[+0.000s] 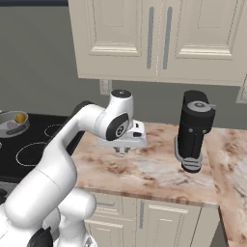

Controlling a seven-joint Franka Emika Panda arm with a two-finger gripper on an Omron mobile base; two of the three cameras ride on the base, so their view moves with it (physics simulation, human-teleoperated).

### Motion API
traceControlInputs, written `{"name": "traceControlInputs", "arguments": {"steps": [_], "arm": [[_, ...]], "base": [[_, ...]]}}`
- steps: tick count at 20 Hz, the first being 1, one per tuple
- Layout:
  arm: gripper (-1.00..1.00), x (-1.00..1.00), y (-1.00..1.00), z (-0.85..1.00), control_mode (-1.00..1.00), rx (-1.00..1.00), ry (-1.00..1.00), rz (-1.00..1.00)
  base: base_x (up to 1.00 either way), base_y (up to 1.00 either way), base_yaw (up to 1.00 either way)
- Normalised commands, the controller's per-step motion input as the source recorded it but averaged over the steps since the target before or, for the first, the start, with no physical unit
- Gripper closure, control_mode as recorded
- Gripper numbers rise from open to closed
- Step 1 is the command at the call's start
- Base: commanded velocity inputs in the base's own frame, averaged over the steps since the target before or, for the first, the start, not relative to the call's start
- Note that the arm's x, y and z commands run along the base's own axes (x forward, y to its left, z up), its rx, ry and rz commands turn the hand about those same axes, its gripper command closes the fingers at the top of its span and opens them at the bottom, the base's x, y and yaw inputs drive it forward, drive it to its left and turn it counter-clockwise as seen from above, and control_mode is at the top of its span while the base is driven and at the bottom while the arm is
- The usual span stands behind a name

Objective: Put the eggplant and squash in the pot. Retrieve the spatula and lightly stir the vegetables in the pot.

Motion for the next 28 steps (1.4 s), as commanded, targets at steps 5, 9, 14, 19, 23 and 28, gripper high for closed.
{"name": "traceControlInputs", "arguments": {"steps": [5, 9, 14, 19, 23, 28], "arm": [[1.0, 0.0, 0.0, 0.0, 1.0, 0.0, 0.0, 0.0], [1.0, 0.0, 0.0, 0.0, 1.0, 0.0, 0.0, 0.0], [1.0, 0.0, 0.0, 0.0, 1.0, 0.0, 0.0, 0.0], [1.0, 0.0, 0.0, 0.0, 1.0, 0.0, 0.0, 0.0], [1.0, 0.0, 0.0, 0.0, 1.0, 0.0, 0.0, 0.0], [1.0, 0.0, 0.0, 0.0, 1.0, 0.0, 0.0, 0.0]], "base": [[-0.67, 0.33, 0.0], [-0.51, 0.54, 0.0], [-0.17, 0.65, 0.05], [0.01, 1.0, 0.01], [0.21, 0.99, 0.0], [0.53, 0.85, -0.08]]}}
